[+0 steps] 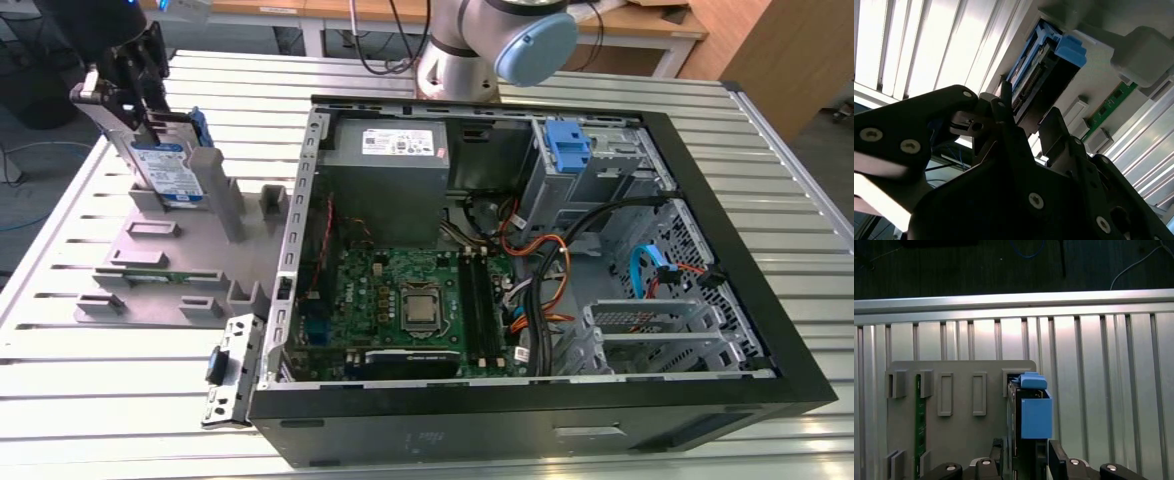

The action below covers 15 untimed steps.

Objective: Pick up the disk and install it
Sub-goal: 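Pick up the disk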

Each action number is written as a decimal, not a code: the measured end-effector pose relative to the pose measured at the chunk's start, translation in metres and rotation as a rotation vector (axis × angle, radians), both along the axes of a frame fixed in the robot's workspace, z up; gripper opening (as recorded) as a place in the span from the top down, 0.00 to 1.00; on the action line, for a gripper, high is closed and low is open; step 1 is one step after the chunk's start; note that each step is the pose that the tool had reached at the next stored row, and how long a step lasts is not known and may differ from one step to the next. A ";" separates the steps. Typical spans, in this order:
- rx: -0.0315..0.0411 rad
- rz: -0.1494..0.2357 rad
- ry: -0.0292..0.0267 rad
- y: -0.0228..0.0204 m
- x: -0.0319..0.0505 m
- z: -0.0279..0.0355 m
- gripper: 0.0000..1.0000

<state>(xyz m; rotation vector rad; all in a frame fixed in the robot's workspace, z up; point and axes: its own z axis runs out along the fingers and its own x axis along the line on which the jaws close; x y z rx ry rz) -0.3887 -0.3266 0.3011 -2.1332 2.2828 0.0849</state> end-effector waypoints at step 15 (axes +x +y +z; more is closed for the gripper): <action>0.0000 0.000 0.0000 0.0000 0.0000 0.0018 0.52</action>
